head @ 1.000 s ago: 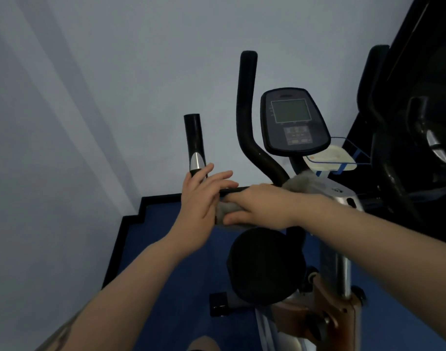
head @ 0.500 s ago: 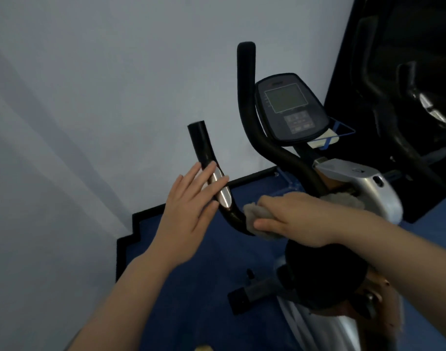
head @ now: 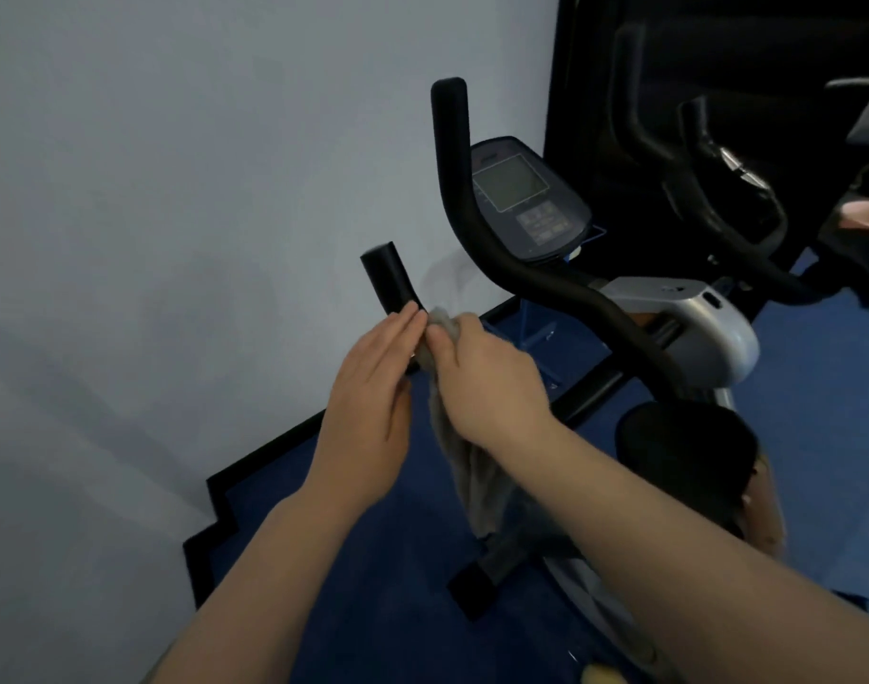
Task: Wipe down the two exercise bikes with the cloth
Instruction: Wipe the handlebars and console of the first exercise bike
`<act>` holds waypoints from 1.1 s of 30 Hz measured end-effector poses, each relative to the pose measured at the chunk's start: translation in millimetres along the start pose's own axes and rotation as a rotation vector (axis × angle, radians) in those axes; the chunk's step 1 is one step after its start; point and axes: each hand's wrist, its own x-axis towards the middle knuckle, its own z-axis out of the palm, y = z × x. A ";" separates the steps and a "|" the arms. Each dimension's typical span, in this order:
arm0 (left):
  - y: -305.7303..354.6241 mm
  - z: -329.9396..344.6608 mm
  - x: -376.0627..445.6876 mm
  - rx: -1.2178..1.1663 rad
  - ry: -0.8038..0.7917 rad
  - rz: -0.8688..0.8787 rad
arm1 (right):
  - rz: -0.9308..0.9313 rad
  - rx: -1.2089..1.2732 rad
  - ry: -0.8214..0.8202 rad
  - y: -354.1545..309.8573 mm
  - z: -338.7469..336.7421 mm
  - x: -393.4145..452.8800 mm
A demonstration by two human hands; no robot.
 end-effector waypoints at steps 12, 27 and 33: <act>2.1 3.8 8.7 -0.286 0.322 -0.164 | -0.225 0.418 0.123 -33.9 4.6 46.6; 34.0 34.8 7.4 -0.253 0.339 -0.332 | -0.510 -0.028 -0.731 80.7 -58.0 20.6; 67.5 63.9 5.5 -0.156 0.368 -0.312 | -0.574 -0.232 -0.764 90.0 -74.6 28.5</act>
